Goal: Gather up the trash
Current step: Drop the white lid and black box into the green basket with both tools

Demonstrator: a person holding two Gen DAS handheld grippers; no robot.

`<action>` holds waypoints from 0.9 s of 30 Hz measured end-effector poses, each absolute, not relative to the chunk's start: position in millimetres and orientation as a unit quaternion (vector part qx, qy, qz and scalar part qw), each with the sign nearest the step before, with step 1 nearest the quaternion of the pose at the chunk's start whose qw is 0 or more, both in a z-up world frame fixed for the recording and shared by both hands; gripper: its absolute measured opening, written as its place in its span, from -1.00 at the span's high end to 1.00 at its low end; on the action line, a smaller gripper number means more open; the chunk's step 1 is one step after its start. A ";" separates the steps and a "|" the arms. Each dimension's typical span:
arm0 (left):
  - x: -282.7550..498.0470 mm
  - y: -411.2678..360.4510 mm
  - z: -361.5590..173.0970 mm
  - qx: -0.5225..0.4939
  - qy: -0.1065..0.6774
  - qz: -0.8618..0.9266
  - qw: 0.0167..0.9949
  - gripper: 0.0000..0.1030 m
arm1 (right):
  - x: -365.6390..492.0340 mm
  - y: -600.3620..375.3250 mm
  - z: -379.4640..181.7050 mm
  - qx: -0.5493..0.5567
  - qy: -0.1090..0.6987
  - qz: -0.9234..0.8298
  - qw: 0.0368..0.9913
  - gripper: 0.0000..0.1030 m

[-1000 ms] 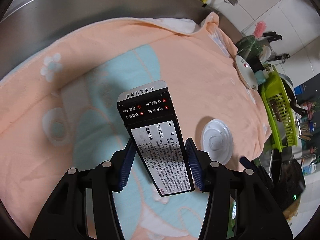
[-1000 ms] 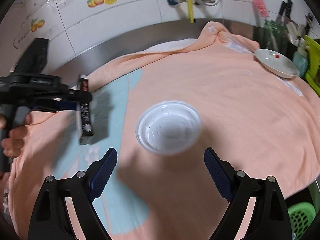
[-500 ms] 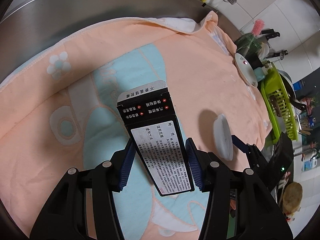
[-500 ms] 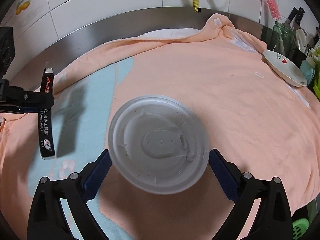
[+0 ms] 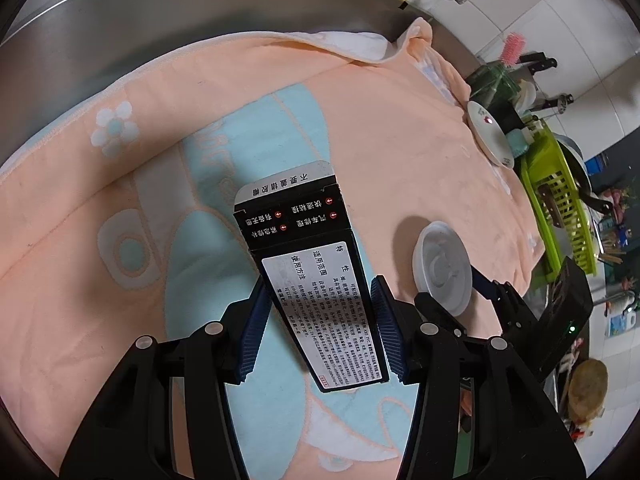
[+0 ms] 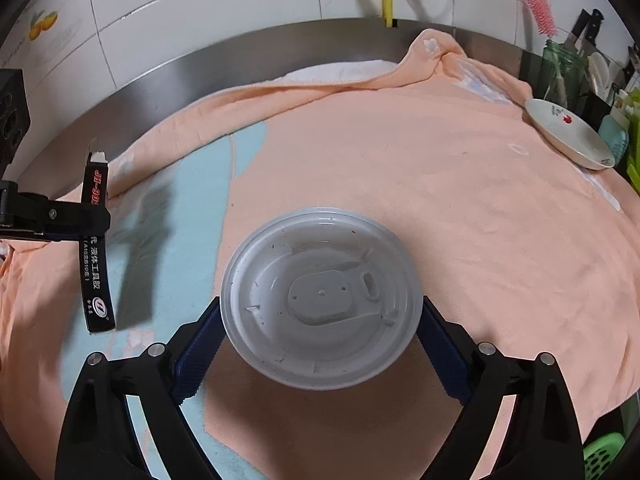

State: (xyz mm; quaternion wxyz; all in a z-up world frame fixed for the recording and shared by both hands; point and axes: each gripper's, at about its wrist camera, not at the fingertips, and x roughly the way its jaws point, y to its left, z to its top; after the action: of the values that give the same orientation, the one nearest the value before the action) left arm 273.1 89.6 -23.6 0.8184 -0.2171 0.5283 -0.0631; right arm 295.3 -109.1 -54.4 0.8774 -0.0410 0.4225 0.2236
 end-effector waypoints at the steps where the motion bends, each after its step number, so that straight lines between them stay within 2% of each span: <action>1: 271.8 87.3 -22.8 -0.215 0.528 -0.066 0.819 0.02 | 292.3 -110.5 -52.4 -0.040 0.420 0.224 0.879 -0.72; 13: 247.2 19.5 -8.0 -0.188 0.526 -0.139 0.818 0.02 | 199.5 -209.7 -23.9 0.012 0.396 0.170 0.902 -0.72; 27: 209.9 -133.2 -8.2 -0.136 0.540 -0.263 0.788 0.02 | 98.7 -384.9 -51.8 0.080 0.427 0.016 0.900 -0.73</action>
State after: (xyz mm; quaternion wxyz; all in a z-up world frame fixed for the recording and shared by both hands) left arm 209.9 -133.2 -8.2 0.7879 -0.1355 0.5400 -0.2631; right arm 98.7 -384.9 -51.8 0.9005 0.0804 0.4272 0.0159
